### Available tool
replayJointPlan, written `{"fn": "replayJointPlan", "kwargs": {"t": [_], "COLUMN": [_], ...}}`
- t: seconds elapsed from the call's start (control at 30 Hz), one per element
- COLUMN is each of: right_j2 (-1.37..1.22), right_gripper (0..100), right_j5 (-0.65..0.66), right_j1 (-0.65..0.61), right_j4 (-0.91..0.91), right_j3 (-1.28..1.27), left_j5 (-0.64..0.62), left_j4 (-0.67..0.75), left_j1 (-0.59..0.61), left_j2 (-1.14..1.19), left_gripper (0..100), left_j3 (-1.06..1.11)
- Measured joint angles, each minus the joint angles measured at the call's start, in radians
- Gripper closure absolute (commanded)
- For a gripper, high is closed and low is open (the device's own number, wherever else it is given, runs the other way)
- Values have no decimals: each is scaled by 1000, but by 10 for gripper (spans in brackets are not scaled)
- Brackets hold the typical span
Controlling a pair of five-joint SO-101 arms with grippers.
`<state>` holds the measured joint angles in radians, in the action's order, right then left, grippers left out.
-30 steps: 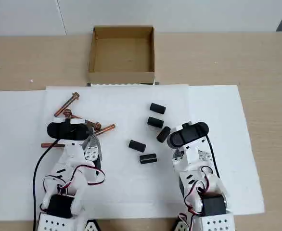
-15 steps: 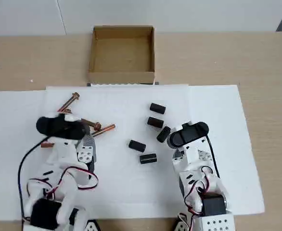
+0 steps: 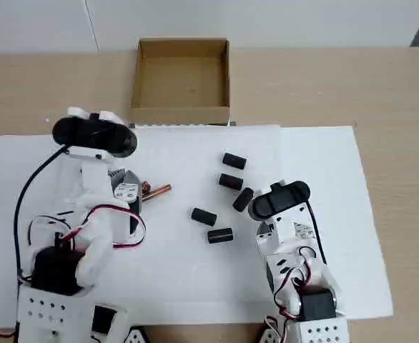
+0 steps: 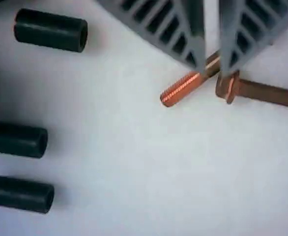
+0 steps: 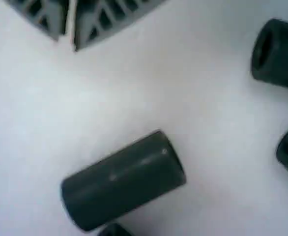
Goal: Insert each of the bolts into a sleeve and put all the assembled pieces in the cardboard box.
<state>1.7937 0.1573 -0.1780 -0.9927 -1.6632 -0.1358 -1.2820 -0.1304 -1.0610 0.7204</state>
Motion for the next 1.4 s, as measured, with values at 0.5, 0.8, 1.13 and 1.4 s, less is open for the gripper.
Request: {"fn": "replayJointPlan", "kwargs": {"t": [0.5,0.8,1.13,1.4], "right_j2": [0,-3,-293,-784], "right_gripper": [995,995,992,991], "right_j5": [0,-23,-187,-187], "right_j1": [0,38,77,84], "right_j4": [0,-55,-176,-245], "right_j3": [0,68,433,825], "left_j5": [0,0,-2,6], "left_j4": [60,60,60,60], "left_j1": [0,0,41,213], "left_j2": [100,100,100,106], "left_gripper": [994,993,992,970], "left_j3": [-34,-34,-17,9]}}
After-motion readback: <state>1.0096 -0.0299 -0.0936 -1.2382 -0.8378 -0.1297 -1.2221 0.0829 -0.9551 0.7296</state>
